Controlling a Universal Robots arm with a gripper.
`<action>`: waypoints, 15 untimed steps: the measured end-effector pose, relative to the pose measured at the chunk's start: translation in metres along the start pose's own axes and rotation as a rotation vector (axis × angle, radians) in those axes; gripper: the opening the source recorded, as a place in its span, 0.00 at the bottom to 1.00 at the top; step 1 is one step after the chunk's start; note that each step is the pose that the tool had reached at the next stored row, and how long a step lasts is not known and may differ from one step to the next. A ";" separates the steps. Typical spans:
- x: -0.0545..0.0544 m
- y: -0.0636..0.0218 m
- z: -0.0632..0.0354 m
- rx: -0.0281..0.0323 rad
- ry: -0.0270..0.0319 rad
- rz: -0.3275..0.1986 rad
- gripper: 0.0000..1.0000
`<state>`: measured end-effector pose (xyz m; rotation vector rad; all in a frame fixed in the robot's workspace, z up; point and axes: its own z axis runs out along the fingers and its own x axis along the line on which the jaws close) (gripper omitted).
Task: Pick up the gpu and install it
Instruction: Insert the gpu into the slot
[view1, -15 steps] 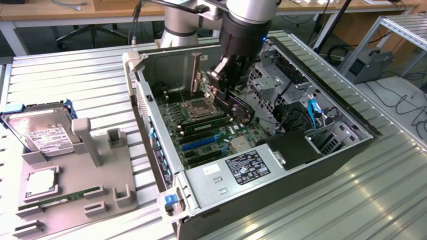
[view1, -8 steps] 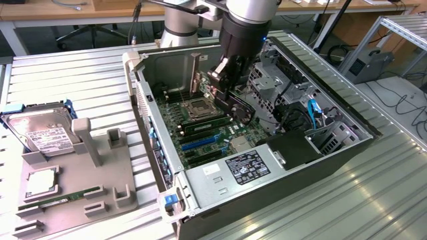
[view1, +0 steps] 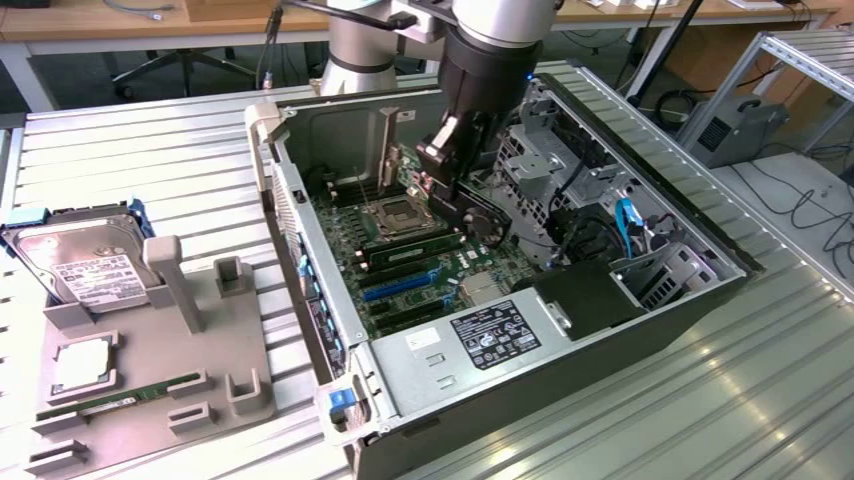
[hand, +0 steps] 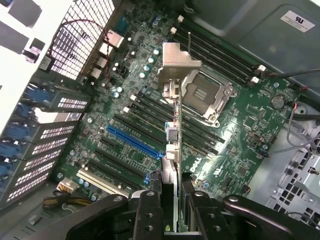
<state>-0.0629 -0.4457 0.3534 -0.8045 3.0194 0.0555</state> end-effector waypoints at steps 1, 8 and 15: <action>0.000 0.0000 0.0000 -0.0001 0.0001 -0.003 0.26; 0.000 0.0000 0.0002 -0.0007 0.0007 -0.025 0.26; 0.000 0.0000 0.0003 -0.0012 0.0015 -0.048 0.26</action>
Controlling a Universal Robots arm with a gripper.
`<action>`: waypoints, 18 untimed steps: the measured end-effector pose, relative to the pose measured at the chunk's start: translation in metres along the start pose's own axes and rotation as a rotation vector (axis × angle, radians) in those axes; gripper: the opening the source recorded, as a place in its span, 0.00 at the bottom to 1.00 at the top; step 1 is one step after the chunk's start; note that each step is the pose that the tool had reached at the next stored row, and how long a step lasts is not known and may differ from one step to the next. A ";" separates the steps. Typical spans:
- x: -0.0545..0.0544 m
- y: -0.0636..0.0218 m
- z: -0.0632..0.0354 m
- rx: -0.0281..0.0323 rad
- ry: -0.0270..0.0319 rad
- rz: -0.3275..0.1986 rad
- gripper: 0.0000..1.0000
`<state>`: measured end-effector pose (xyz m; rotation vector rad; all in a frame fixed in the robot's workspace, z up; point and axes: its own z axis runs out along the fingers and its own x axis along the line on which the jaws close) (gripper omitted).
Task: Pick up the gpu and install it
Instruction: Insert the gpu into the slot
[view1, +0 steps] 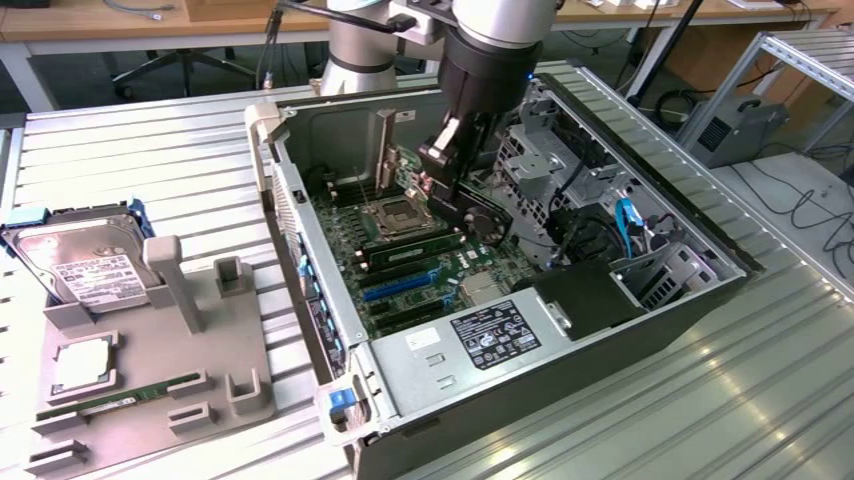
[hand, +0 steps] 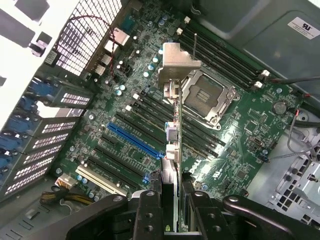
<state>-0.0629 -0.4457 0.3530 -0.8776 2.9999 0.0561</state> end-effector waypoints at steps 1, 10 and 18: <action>0.000 0.0000 0.0000 -0.0001 0.0001 -0.003 0.26; 0.000 0.0000 0.0002 -0.0008 0.0009 -0.030 0.26; 0.000 0.0000 0.0004 -0.0013 0.0016 -0.054 0.26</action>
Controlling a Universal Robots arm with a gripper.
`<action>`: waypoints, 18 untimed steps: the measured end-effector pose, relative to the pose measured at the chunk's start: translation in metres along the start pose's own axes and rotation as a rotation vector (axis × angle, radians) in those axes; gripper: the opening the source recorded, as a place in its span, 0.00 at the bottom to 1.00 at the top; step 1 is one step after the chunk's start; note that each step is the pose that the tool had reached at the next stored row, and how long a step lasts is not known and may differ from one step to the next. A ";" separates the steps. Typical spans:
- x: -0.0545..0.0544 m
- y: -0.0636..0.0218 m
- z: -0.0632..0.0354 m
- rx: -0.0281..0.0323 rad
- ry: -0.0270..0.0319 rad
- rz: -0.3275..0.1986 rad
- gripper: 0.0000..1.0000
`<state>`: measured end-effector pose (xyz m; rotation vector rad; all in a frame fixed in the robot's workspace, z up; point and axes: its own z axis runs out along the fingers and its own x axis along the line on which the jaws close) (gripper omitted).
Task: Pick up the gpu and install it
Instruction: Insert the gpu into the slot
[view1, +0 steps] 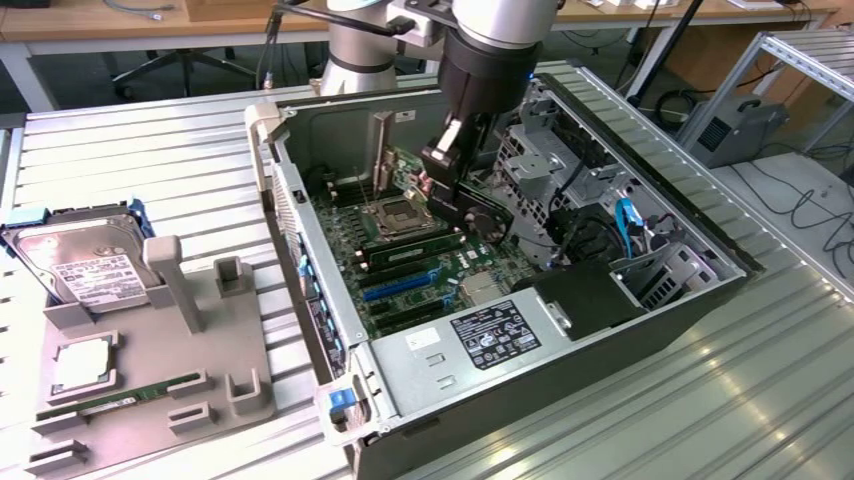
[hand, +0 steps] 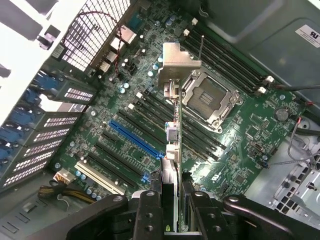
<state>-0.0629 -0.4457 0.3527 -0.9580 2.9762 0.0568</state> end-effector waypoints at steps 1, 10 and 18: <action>0.000 0.0000 0.0000 -0.0001 0.0001 -0.004 0.26; 0.000 0.0000 0.0002 -0.0007 0.0008 -0.029 0.26; 0.000 0.0000 0.0004 -0.0013 0.0015 -0.050 0.26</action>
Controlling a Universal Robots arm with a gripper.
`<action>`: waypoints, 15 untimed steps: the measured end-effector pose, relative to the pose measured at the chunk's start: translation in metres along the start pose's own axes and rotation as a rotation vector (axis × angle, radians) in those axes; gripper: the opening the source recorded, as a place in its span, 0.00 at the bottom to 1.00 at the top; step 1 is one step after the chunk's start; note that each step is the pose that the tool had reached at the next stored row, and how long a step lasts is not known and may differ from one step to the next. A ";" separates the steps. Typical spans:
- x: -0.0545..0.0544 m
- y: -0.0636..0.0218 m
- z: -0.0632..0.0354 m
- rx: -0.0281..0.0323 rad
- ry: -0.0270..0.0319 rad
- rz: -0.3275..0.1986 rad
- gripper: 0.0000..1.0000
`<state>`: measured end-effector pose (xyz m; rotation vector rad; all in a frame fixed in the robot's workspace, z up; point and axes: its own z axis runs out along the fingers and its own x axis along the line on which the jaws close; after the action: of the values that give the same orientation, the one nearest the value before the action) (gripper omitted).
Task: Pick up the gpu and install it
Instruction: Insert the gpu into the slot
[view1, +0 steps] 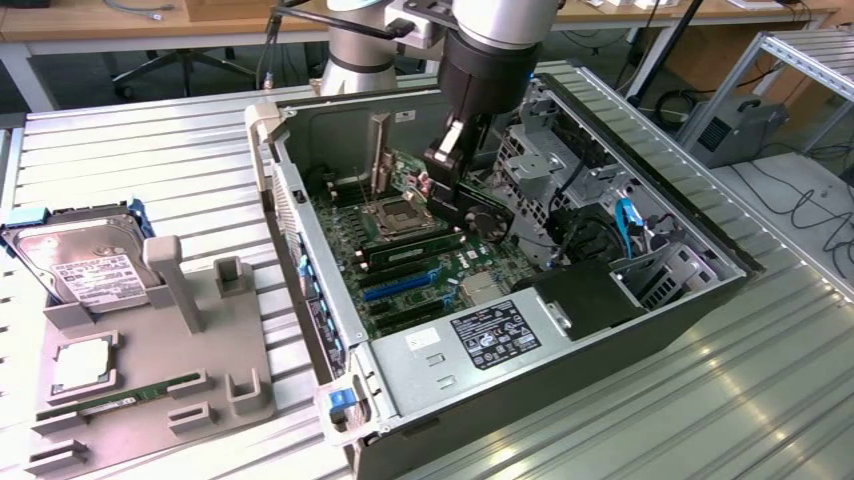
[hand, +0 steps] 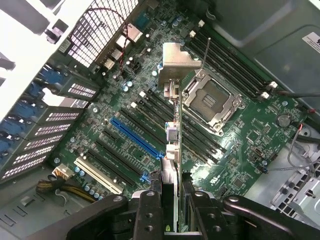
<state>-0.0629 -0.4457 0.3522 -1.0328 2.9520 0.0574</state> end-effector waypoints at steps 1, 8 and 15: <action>0.000 0.0000 0.0000 0.0000 0.0001 -0.002 0.26; 0.000 0.0000 0.0001 -0.0005 0.0006 -0.021 0.26; 0.000 0.0000 0.0003 -0.0010 0.0012 -0.041 0.26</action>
<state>-0.0629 -0.4457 0.3519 -1.0939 2.9307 0.0578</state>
